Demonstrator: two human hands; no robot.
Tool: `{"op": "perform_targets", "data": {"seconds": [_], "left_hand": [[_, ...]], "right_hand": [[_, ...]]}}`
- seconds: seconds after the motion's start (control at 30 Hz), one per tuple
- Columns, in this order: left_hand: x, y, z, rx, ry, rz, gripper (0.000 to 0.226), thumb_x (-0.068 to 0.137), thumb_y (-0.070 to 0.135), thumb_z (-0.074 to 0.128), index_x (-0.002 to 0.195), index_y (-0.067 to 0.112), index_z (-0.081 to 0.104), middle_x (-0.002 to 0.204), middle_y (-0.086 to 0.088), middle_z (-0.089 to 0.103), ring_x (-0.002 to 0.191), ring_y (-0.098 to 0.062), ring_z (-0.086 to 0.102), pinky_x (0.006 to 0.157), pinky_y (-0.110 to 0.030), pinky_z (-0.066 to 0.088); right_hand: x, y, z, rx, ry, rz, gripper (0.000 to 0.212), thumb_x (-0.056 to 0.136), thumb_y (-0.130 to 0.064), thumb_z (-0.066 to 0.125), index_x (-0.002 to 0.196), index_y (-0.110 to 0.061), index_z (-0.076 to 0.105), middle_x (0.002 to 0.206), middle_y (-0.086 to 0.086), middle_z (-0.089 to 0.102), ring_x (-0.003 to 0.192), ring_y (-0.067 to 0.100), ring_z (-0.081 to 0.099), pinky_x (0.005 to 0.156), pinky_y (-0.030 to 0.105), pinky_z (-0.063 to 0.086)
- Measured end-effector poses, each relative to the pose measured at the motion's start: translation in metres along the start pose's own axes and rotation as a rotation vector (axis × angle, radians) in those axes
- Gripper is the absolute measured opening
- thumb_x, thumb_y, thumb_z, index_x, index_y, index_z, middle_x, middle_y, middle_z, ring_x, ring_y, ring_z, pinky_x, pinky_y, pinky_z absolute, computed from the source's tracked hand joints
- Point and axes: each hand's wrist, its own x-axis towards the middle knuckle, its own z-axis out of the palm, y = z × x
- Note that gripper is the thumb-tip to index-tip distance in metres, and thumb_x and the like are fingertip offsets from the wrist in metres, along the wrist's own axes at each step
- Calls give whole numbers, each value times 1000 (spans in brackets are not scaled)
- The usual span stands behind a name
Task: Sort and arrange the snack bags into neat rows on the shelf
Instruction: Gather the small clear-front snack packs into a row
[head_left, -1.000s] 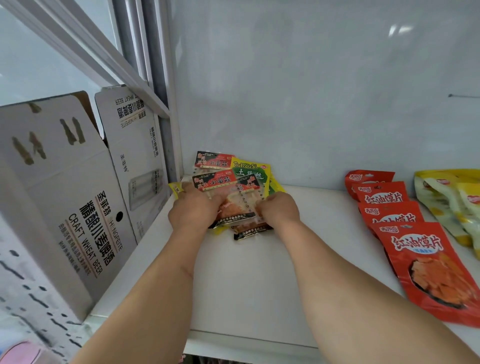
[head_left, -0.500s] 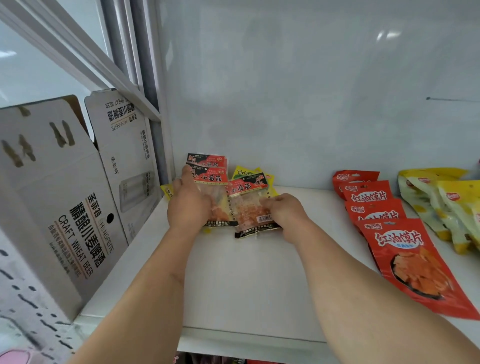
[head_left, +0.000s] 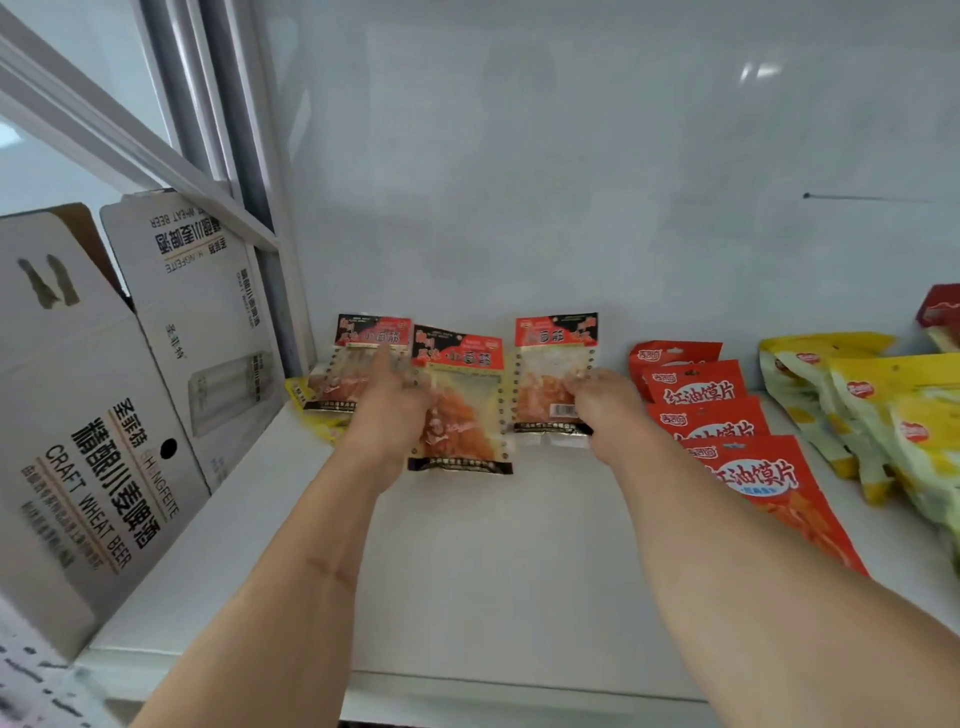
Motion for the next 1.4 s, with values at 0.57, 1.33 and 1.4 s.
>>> {"op": "perform_targets", "data": {"seconds": [0.57, 1.33, 1.4], "left_hand": [[-2, -16, 76, 325, 19, -138, 20, 89, 1, 49, 73, 11, 57, 86, -17, 71, 77, -33, 67, 62, -33, 44], [-2, -16, 120, 261, 70, -108, 19, 91, 5, 49, 87, 1, 67, 77, -13, 66, 69, -27, 60, 66, -38, 53], [-3, -17, 126, 341, 78, -89, 19, 94, 7, 49, 90, 5, 68, 79, -12, 65, 70, -26, 57, 64, -33, 47]], "right_hand": [[52, 23, -7, -370, 117, -45, 17, 94, -11, 58, 77, -11, 55, 92, 10, 64, 81, 28, 60, 67, 30, 47], [42, 23, -19, -316, 60, -25, 31, 102, -21, 42, 120, 0, 57, 104, 11, 66, 68, 16, 58, 48, 23, 36], [40, 26, -21, -361, 8, -49, 40, 104, -27, 39, 126, 0, 58, 112, 12, 67, 79, 20, 63, 51, 23, 38]]}}
